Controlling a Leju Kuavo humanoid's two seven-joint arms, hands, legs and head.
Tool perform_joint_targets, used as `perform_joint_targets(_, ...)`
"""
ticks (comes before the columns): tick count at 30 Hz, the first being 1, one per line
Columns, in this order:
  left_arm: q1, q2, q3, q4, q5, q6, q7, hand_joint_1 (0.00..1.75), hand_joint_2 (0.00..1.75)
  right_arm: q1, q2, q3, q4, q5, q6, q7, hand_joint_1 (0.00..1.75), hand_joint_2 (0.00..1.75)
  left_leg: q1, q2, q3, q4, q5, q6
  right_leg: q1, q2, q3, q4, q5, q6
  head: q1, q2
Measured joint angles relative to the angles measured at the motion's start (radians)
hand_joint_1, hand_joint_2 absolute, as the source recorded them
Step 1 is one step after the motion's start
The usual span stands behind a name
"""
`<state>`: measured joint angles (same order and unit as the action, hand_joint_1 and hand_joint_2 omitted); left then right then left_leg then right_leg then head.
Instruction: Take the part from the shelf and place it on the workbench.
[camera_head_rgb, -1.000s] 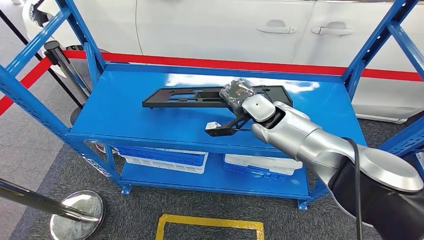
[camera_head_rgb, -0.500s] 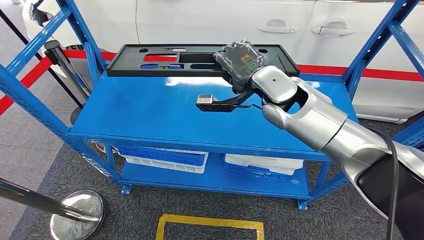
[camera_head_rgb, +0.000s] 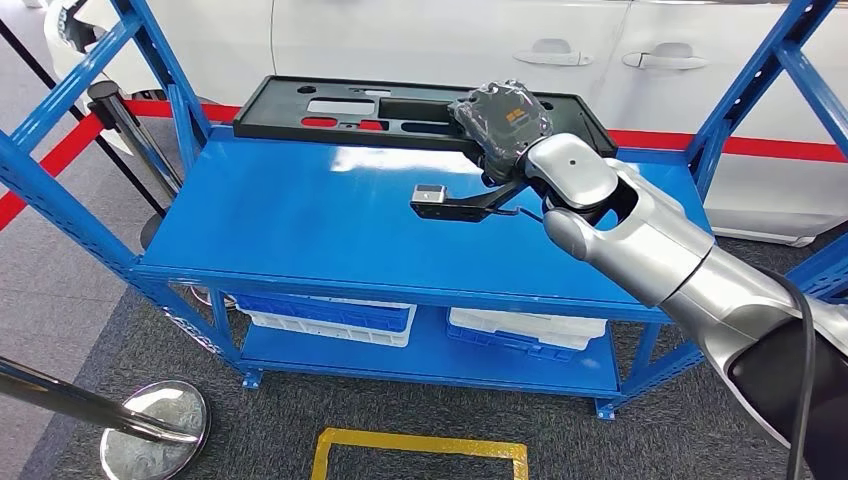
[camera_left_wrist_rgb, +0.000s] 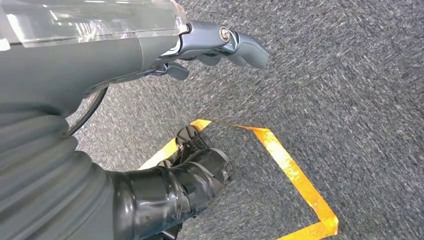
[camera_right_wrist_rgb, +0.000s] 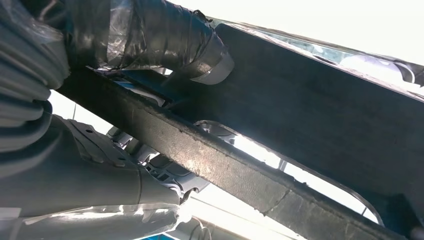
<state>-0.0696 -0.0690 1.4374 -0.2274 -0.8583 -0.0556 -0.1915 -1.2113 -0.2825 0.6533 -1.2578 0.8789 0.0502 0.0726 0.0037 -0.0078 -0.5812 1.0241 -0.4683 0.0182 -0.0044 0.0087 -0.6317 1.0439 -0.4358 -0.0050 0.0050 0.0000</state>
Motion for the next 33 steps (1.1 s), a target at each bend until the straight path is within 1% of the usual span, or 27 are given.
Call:
perform_joint_targets(10, 0.0, 0.0, 0.0, 0.0, 0.009, 0.0, -0.007, 0.0, 1.75, 0.008, -0.007, -0.005, -0.004, 0.003, -0.006, -0.001, 1.75, 1.75, 0.0, 0.0, 0.0, 0.0, 0.0, 0.0, 0.0, 0.0, 0.0, 0.0, 0.0, 0.0, 0.0, 0.0)
perform_joint_targets(16, 0.0, 0.0, 0.001, 0.0, 0.021, -0.003, -0.012, 0.0, 1.75, 0.05, -0.035, -0.023, -0.033, 0.058, -0.079, -0.011, 1.75, 1.75, 0.0, 0.0, 0.0, 0.0, 0.0, 0.0, 0.0, 0.0, 0.0, 0.0, 0.0, 0.0, 0.0, 0.0)
perform_joint_targets(18, 0.0, 0.0, 0.0, 0.0, 0.02, -0.003, -0.012, 0.0, 1.75, 0.066, -0.047, -0.028, -0.044, 0.071, -0.087, -0.023, 1.75, 1.75, 0.0, 0.0, 0.0, 0.0, 0.0, 0.0, 0.0, 0.0, 0.0, 0.0, 0.0, 0.0, 0.0, 0.0)
perform_joint_targets(23, 0.0, 0.0, 0.0, 0.0, 0.012, -0.004, -0.012, 0.0, 1.75, 0.081, -0.073, -0.031, -0.057, 0.087, -0.072, -0.065, 1.75, 1.75, 0.0, 0.0, 0.0, 0.0, 0.0, 0.0, -0.001, 0.0, 0.0, 0.0, 0.0, 0.0, 0.0, 0.0)
perform_joint_targets(27, 0.0, 0.001, 0.0, 0.0, 0.006, -0.004, -0.012, 0.0, 1.75, 0.078, -0.085, -0.03, -0.067, 0.069, -0.024, -0.092, 1.75, 1.75, -0.001, 0.0, -0.001, 0.001, -0.001, 0.001, -0.001, 0.0, 0.0, -0.001, 0.0, 0.0, 0.0, 0.0)
perform_joint_targets(29, 0.0, 0.001, 0.0, 0.0, 0.003, -0.005, -0.012, 0.0, 1.75, 0.074, -0.087, -0.027, -0.073, 0.059, -0.006, -0.099, 1.75, 1.75, -0.001, 0.0, -0.001, 0.002, -0.001, 0.001, -0.002, 0.0, 0.0, -0.001, 0.0, 0.001, 0.0, 0.0)
perform_joint_targets(33, 0.0, 0.004, 0.0, 0.0, 0.0, -0.009, -0.014, 0.0, 1.75, 0.06, -0.092, -0.022, -0.084, 0.054, 0.0, -0.104, 1.75, 1.75, -0.001, 0.0, -0.002, 0.003, -0.001, 0.001, -0.002, -0.001, 0.0, -0.001, 0.001, 0.001, 0.0, 0.0)
